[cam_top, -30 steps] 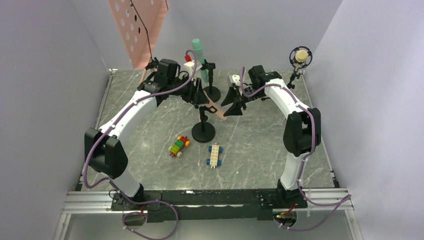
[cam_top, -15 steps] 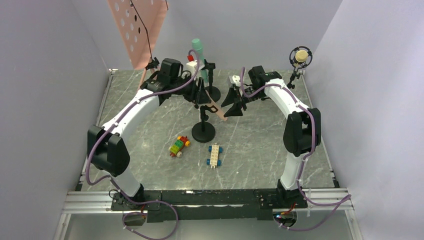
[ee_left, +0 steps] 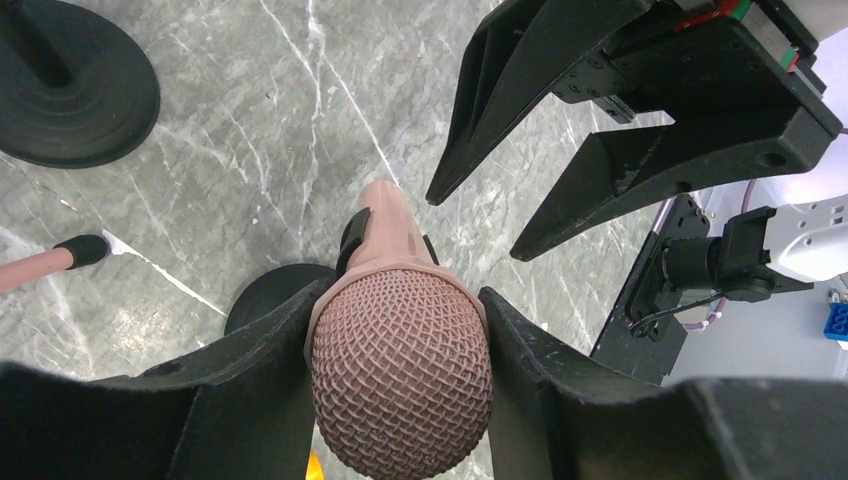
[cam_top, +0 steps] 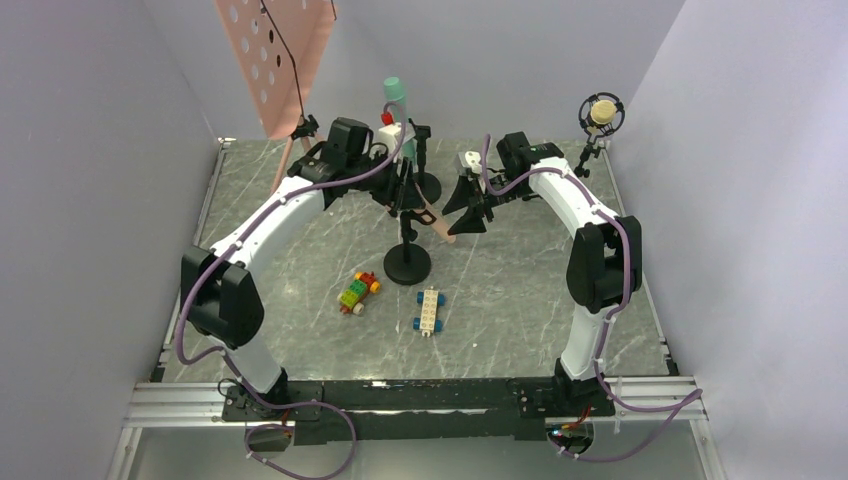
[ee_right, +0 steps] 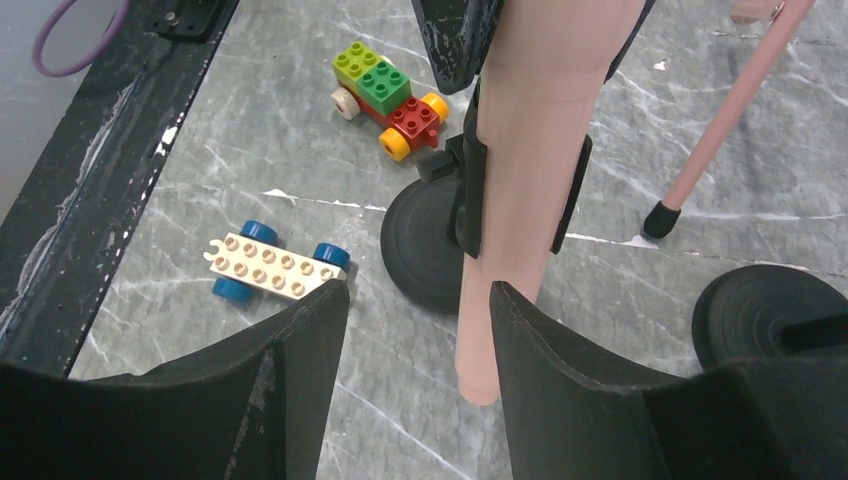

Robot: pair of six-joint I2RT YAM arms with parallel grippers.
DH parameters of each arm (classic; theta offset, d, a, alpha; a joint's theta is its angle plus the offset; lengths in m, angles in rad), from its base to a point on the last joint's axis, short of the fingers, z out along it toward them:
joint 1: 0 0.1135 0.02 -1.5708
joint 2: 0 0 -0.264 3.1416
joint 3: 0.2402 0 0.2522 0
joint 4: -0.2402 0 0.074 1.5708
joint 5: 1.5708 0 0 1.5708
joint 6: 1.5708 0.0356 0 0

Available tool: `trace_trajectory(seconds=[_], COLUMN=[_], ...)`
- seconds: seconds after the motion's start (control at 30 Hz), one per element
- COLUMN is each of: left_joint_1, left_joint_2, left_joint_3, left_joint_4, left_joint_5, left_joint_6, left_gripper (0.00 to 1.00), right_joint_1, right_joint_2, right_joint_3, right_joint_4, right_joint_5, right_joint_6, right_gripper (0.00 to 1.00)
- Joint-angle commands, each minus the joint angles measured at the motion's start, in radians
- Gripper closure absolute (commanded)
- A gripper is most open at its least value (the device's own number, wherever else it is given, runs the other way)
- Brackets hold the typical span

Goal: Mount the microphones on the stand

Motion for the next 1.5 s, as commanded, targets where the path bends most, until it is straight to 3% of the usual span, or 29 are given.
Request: trace_trajectory(seconds=[0.0, 0.07, 0.23, 0.37, 0.47, 0.63, 0.83, 0.9, 1.0, 1.07, 1.23, 1.33, 1.47], left_joint_1=[-0.005, -0.005, -0.009, -0.008, -0.009, -0.010, -0.010, -0.009, -0.009, -0.006, 0.025, 0.040, 0.042], left_joint_2=[0.019, 0.008, -0.047, -0.085, -0.111, -0.175, -0.285, -0.347, -0.443, -0.525, -0.801, -0.892, -0.957], left_joint_3=[0.021, 0.027, 0.003, -0.012, -0.017, -0.032, -0.094, -0.130, -0.198, -0.262, -0.525, -0.600, -0.670], left_joint_4=[-0.055, -0.054, -0.017, -0.001, 0.015, 0.054, 0.130, 0.167, 0.212, 0.240, 0.429, 0.384, 0.260], left_joint_5=[-0.057, -0.059, -0.065, -0.063, -0.066, -0.096, -0.100, -0.096, -0.097, -0.099, -0.090, -0.106, -0.219], left_joint_6=[0.023, 0.016, -0.009, -0.019, -0.032, -0.051, -0.068, -0.074, -0.068, -0.050, -0.047, 0.000, 0.095], left_gripper=[0.92, 0.82, 0.41, 0.25, 0.22, 0.01, 0.01, 0.01, 0.01, 0.01, 0.01, 0.01, 0.01], right_joint_1=[-0.006, -0.006, -0.008, -0.010, -0.009, -0.010, -0.010, -0.009, -0.009, -0.010, 0.013, 0.056, 0.098], right_joint_2=[-0.044, -0.044, -0.046, -0.053, -0.057, -0.059, -0.066, -0.073, -0.080, -0.080, -0.047, -0.005, 0.005], right_joint_3=[-0.002, -0.002, -0.004, -0.015, -0.022, -0.032, -0.040, -0.036, -0.016, 0.003, 0.060, 0.128, 0.113], right_joint_4=[-0.014, -0.014, -0.011, 0.011, 0.028, 0.065, 0.125, 0.143, 0.186, 0.200, 0.145, 0.047, 0.138], right_joint_5=[-0.052, -0.052, -0.051, -0.051, -0.048, -0.040, -0.012, 0.012, 0.050, 0.066, 0.054, 0.054, 0.048], right_joint_6=[-0.042, -0.042, -0.037, -0.016, 0.000, 0.034, 0.092, 0.113, 0.163, 0.181, 0.122, 0.029, 0.106], right_gripper=[0.41, 0.41, 0.40, 0.38, 0.38, 0.37, 0.34, 0.23, 0.15, 0.02, 0.00, 0.00, 0.00])
